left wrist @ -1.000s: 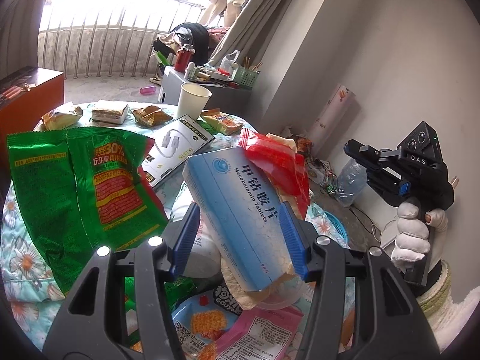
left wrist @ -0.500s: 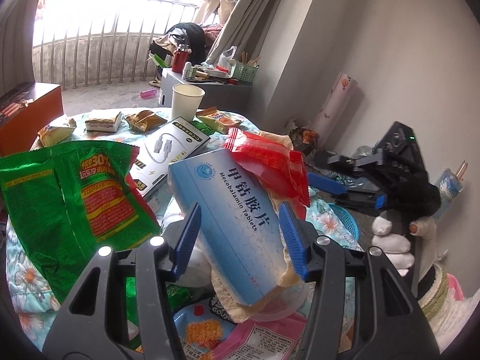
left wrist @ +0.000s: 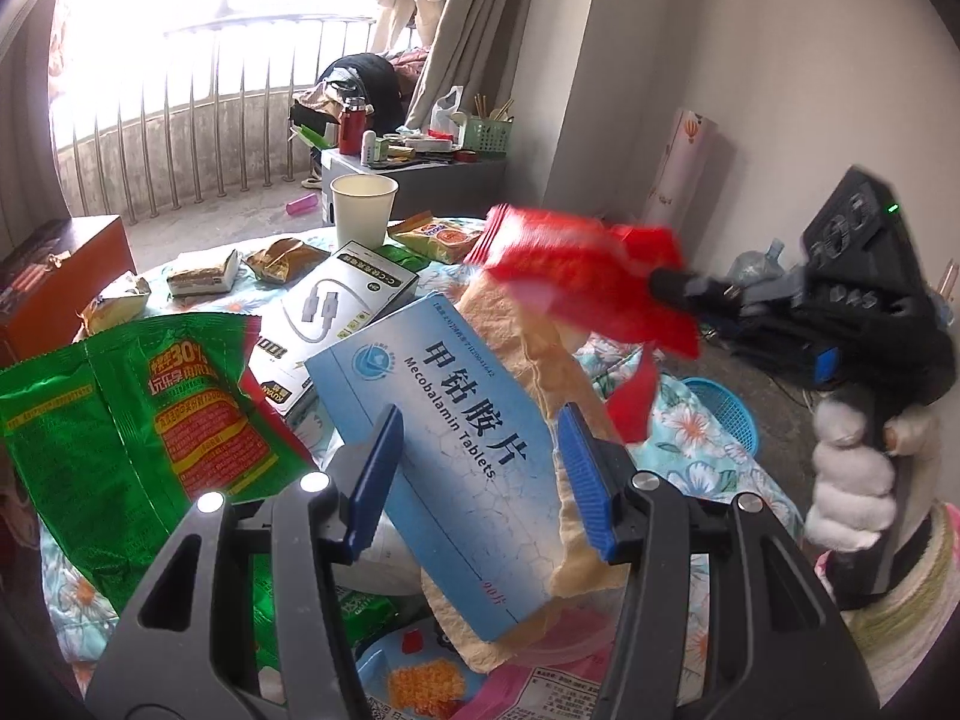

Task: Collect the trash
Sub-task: 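Lift the red bag with right tool while left tool lifts the blue box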

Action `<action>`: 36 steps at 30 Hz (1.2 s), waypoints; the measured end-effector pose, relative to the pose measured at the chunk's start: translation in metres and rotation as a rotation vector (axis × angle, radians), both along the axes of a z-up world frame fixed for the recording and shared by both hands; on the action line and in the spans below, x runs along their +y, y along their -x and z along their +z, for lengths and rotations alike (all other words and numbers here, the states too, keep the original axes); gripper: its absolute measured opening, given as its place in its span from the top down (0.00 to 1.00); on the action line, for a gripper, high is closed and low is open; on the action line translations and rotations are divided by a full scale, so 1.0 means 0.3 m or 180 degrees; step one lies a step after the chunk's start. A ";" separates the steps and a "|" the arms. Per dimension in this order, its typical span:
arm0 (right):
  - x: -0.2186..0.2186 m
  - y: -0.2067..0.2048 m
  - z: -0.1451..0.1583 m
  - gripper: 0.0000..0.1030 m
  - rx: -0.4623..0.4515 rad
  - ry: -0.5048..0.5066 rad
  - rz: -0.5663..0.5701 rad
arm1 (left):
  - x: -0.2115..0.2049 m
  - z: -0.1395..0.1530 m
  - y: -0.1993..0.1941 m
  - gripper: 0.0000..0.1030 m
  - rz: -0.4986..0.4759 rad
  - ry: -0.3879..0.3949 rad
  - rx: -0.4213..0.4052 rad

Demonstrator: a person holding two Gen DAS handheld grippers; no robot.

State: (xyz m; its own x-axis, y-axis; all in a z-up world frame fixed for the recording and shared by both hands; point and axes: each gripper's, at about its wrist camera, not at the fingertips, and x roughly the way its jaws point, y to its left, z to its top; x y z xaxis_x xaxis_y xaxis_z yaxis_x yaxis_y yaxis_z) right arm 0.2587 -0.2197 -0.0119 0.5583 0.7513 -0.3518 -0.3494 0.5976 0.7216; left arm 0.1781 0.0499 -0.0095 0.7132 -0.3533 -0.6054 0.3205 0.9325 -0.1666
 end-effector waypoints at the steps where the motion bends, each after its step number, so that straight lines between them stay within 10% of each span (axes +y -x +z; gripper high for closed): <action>1: -0.012 0.015 0.028 0.93 -0.0092 -0.0009 -0.0023 | -0.002 0.000 0.001 0.51 0.0002 -0.0009 0.0003; 17: -0.321 0.231 0.089 0.93 -0.0395 -0.0163 -0.0737 | 0.012 0.081 0.006 0.49 0.0154 -0.0057 -0.0163; 23: -0.360 0.277 0.010 0.93 -0.0249 -0.0232 -0.0802 | 0.053 0.052 -0.081 0.26 0.0506 0.0108 0.0262; 36: -0.367 0.283 -0.043 0.93 -0.0188 -0.0291 -0.0741 | 0.032 -0.008 -0.211 0.20 0.0852 0.0256 0.0826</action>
